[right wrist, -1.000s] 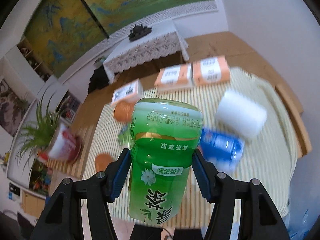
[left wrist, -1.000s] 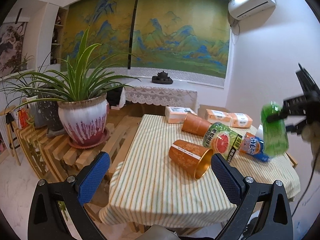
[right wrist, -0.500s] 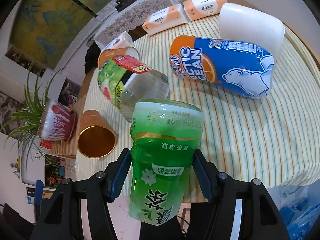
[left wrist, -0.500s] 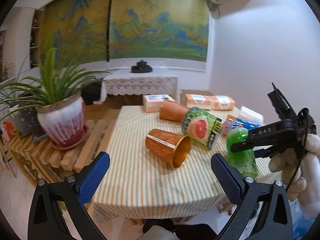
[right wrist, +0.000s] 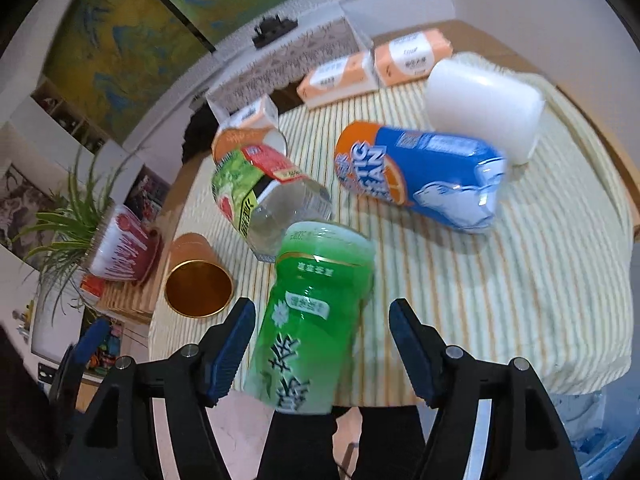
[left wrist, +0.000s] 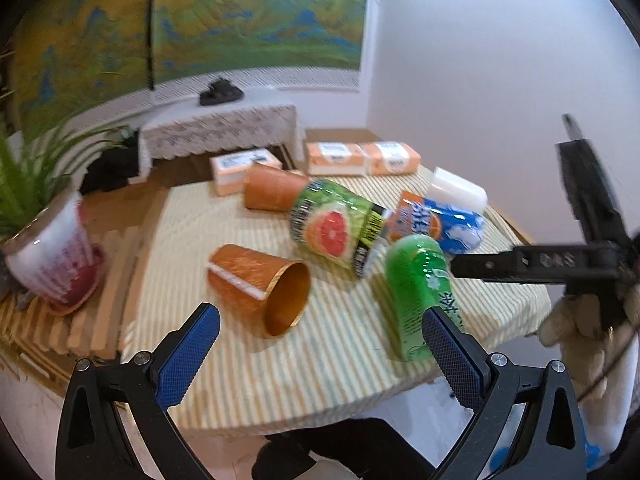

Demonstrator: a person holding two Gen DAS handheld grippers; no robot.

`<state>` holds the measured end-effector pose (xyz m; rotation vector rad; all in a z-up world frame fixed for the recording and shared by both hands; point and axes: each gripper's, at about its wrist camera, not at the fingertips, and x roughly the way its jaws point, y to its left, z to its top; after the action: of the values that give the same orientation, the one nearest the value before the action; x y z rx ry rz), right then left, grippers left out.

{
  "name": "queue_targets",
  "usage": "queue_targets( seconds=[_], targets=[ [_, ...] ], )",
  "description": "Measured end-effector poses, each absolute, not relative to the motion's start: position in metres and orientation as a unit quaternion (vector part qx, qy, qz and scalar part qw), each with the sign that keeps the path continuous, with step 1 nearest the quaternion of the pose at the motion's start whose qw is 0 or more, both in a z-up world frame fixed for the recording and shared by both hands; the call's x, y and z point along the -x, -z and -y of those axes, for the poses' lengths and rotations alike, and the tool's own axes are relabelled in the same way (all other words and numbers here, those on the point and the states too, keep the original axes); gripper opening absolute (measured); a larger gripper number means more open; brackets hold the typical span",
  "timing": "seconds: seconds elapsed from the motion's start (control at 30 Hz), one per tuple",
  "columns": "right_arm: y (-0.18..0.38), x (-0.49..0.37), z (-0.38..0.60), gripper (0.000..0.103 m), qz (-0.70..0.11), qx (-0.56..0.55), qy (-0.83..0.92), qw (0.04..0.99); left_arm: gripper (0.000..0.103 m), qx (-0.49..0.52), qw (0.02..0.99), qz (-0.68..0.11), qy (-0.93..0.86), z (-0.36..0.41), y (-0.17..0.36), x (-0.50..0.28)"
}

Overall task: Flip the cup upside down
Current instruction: 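Grasp the green tea bottle with the left tool while the right tool releases it, then carry the upright bottle with the left tool and lower it beside the blue can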

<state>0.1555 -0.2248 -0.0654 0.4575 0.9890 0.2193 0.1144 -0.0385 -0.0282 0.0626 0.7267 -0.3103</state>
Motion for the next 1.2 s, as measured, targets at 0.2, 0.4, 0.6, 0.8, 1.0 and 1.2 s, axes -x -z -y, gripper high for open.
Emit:
queue_targets(
  seconds=[0.2, 0.4, 0.6, 0.8, 1.0, 1.2],
  targets=[
    [0.054, -0.11, 0.242, 0.066, -0.405, -0.165, -0.054, 0.898, 0.102, -0.056, 0.885, -0.421, 0.189, 0.087, 0.034, -0.152],
    [0.053, -0.077, 0.264, 0.066, -0.373, -0.15, -0.015, 0.915, 0.101, -0.052, 0.842, -0.502, 0.191, 0.128, 0.048, -0.195],
    [0.05, -0.059, 0.274, 0.066, -0.346, -0.124, 0.01, 0.93, 0.093, -0.046, 0.81, -0.556, 0.181, 0.156, 0.069, -0.217],
    [0.045, -0.045, 0.264, 0.066, -0.314, -0.075, 0.03, 0.946, 0.086, -0.048, 0.802, -0.57, 0.169, 0.171, 0.082, -0.233],
    [0.043, -0.039, 0.267, 0.066, -0.303, -0.077, 0.029, 0.949, 0.078, -0.058, 0.792, -0.585, 0.167, 0.178, 0.094, -0.244],
    [0.046, -0.036, 0.273, 0.066, -0.304, -0.086, 0.034, 0.948, 0.072, -0.065, 0.795, -0.58, 0.166, 0.182, 0.095, -0.247]
  ],
)
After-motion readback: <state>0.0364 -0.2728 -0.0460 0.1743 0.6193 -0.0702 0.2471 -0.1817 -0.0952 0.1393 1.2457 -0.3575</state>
